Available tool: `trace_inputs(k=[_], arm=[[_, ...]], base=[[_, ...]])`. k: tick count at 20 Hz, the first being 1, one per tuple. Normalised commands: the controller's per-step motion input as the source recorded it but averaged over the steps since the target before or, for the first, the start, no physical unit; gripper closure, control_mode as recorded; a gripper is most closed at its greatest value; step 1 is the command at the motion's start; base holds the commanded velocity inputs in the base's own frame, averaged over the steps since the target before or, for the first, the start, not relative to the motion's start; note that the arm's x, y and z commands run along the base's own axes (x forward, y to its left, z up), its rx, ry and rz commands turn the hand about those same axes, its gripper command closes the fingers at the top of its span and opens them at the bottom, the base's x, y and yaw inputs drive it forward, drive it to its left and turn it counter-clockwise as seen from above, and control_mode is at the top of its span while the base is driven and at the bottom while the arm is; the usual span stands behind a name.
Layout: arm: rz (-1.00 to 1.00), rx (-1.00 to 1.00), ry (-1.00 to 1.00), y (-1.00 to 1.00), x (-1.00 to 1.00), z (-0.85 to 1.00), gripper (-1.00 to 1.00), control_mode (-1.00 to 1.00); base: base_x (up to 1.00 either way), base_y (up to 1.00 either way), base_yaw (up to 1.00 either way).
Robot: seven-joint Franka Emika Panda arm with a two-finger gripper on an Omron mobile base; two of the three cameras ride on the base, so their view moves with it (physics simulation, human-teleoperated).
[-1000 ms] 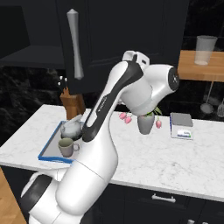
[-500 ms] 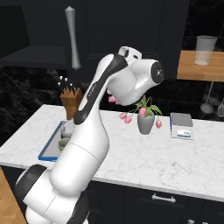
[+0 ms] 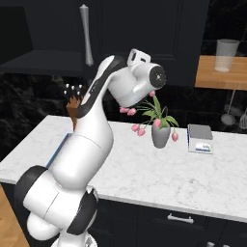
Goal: Pick the kettle from the counter and place it on the tray. Then pick the mug from the cabinet and place it on the tray. Then close the cabinet doors.
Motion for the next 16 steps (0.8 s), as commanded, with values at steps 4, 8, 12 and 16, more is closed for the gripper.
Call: trace_inputs(k=[4, 8, 12, 16], arm=[[-0.09, -0.02, 0.0, 0.15, 0.8, -0.2, -1.0, -1.0], [-0.07, -0.03, 0.0, 0.1, 0.72, -0.29, -1.0, -1.0], [-0.06, -0.08, 0.0, 0.08, 0.52, -0.47, -1.0, -1.0], [-0.08, -0.14, 0.01, 0.02, 0.29, -0.59, -1.0, -1.0]], base=[[0.0, 0.0, 0.0], [0.0, 0.0, 0.0], [0.0, 0.0, 0.0], [0.0, 0.0, 0.0]])
